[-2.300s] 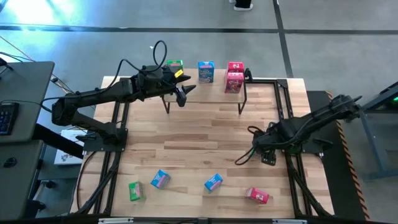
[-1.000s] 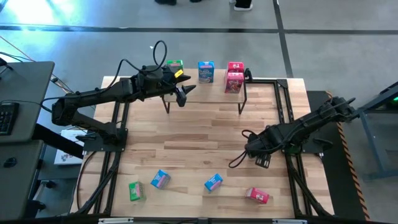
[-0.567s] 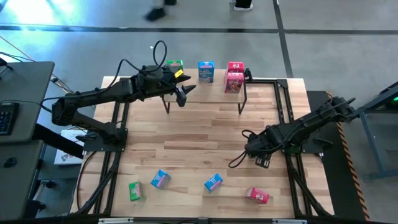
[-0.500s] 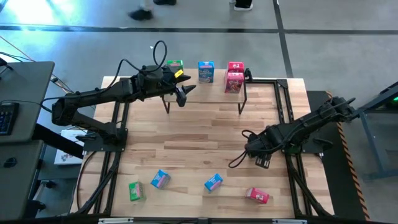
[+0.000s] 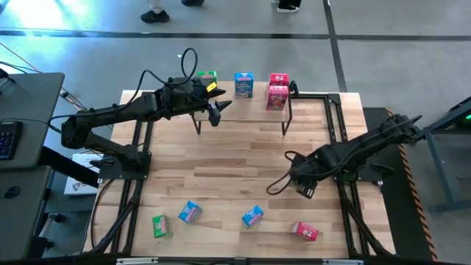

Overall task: Stack cereal on shelf
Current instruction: Put the bottom green cereal box on the shelf

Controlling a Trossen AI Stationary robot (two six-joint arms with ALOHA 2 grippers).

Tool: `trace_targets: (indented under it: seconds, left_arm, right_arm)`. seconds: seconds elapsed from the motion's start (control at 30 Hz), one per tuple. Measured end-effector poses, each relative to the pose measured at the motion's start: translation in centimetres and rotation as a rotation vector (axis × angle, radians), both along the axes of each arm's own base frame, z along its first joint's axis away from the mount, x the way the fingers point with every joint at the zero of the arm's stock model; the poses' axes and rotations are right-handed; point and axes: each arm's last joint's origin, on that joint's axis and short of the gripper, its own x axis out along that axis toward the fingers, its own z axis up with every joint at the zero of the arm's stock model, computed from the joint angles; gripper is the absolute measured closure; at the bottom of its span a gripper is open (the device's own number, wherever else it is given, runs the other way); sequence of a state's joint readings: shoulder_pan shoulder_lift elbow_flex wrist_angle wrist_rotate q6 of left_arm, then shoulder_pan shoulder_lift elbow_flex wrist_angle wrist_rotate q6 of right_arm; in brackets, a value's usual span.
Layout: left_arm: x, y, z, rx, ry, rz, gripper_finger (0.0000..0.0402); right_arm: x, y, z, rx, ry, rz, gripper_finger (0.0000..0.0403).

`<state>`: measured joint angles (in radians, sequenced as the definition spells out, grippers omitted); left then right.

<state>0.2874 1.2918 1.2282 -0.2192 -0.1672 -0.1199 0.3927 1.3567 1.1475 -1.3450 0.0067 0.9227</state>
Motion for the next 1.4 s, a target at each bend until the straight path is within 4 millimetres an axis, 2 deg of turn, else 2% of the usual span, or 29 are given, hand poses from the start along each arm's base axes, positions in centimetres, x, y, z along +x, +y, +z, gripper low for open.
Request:
trace_targets:
  seconds: [0.17, 0.7, 1.13, 1.4]
  left_arm:
    - [0.0, 0.0, 0.0, 0.000, 0.000, 0.000, 0.0178]
    - [0.1, 0.0, 0.6, 0.017, -0.059, 0.000, 0.0178]
    - [0.4, -0.2, 1.6, 0.024, -0.167, -0.089, 0.0178]
    - [0.2, 0.3, 1.5, -0.056, -0.190, -0.159, 0.0178]
  right_arm:
    - [0.0, 0.0, 1.1, 0.002, -0.004, -0.069, 0.0265]
    - [1.3, -0.6, 5.4, 0.015, -0.190, -0.153, 0.0265]
    - [2.5, -1.6, 6.6, 0.017, -0.312, -0.144, 0.0265]
    - [3.5, -2.6, 6.9, 0.020, -0.381, -0.097, 0.0265]
